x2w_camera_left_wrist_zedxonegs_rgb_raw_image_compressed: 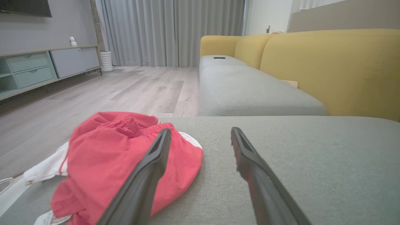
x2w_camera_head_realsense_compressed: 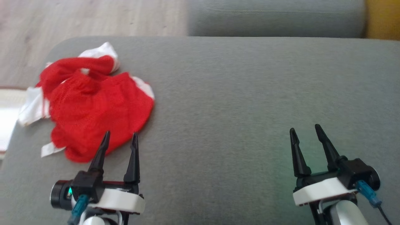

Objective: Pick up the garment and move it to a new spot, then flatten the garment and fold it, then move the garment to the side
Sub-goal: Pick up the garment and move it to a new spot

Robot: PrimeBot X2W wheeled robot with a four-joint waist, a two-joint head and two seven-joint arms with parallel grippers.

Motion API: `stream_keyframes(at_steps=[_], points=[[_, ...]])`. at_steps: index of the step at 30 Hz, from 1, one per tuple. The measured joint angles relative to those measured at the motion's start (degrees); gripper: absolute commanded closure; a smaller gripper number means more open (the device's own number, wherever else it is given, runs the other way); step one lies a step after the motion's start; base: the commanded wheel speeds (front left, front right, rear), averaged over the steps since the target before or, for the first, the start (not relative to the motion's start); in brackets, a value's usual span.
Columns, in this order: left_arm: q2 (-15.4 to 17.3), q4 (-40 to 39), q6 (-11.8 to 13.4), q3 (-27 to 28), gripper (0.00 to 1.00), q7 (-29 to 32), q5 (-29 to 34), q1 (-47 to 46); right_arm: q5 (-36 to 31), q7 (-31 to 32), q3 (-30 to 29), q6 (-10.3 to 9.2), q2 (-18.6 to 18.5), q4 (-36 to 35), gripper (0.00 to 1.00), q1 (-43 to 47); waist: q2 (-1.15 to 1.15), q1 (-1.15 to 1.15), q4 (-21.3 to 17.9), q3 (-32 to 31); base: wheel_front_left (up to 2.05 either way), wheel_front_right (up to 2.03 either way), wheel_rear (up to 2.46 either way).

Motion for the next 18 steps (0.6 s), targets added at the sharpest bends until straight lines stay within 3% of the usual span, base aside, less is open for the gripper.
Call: stream_keyframes(at_steps=[18], points=[[0.02,-2.01,0.94,0.51,0.0,-0.01,-0.91,-0.18,0.29,0.0,-0.11,0.0,-0.02,-1.14,0.0,-0.16,0.0,0.0,15.11,2.21,0.0,0.0,0.0]])
